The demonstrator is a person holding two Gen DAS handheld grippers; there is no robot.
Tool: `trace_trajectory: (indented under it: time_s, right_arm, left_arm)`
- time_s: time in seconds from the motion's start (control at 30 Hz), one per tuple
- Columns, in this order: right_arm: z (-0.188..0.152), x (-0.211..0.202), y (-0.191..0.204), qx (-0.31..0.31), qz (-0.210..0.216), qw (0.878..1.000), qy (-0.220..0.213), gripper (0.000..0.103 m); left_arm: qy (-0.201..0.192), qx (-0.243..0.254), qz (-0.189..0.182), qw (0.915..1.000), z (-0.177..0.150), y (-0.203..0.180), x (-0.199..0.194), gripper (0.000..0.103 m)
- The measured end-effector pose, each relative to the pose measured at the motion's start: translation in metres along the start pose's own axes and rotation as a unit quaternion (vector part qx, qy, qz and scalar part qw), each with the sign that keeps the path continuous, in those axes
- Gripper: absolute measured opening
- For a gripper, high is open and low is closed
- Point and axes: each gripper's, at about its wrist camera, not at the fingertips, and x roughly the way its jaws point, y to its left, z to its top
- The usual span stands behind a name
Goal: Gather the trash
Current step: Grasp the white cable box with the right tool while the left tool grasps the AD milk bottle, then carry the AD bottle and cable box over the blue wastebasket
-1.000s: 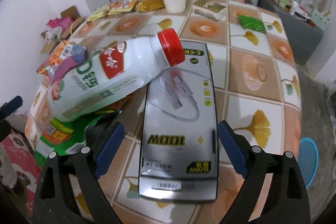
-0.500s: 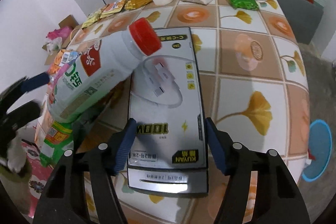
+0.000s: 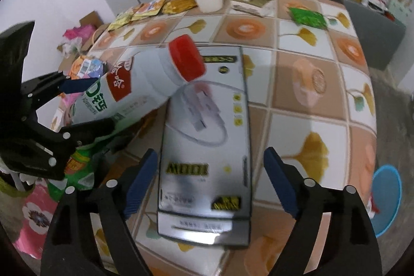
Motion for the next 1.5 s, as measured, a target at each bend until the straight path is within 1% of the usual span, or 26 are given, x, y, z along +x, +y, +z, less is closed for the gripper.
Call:
trace_trajectory:
  time_s: [0.07,0.17,0.3,0.4,0.57,0.73,1.0,1.33,1.5]
  right_arm:
    - [0.004,0.008,0.004,-0.009,-0.002,1.000,0.008,0.081]
    - [0.010,0.019,0.007,-0.020,-0.008,1.000,0.017,0.081]
    - [0.016,0.031,0.008,-0.027,-0.016,0.999,0.026,0.081]
    - [0.017,0.037,0.007,-0.021,-0.015,0.999,0.025,0.080]
    - [0.015,0.035,0.005,-0.008,-0.013,1.000,0.018,0.078]
    - [0.010,0.026,0.002,0.003,-0.012,1.000,0.010,0.077]
    - [0.005,0.007,-0.003,0.012,-0.023,1.000,-0.012,0.077]
    - [-0.004,-0.020,-0.009,0.019,-0.034,0.999,-0.038,0.077]
    - [-0.009,-0.036,-0.010,0.022,-0.036,0.998,-0.055,0.077]
  left_arm:
    - [0.006,0.002,0.002,1.0000,0.002,0.000,0.003,0.080]
    - [0.013,0.007,-0.002,0.9999,0.002,-0.001,0.007,0.076]
    - [0.011,0.015,0.002,0.9998,0.004,-0.004,0.008,0.073]
    - [0.004,0.011,0.008,0.9999,0.004,-0.002,0.008,0.070]
    - [-0.006,-0.008,0.003,0.9999,0.003,0.003,0.005,0.069]
    - [-0.019,-0.025,0.004,0.9995,0.004,0.006,-0.006,0.068]
    - [-0.054,-0.039,0.026,0.9974,0.008,0.001,-0.036,0.065]
    - [-0.087,-0.033,0.037,0.9949,0.003,-0.017,-0.064,0.063]
    - [-0.106,-0.024,0.052,0.9927,0.004,-0.029,-0.080,0.063]
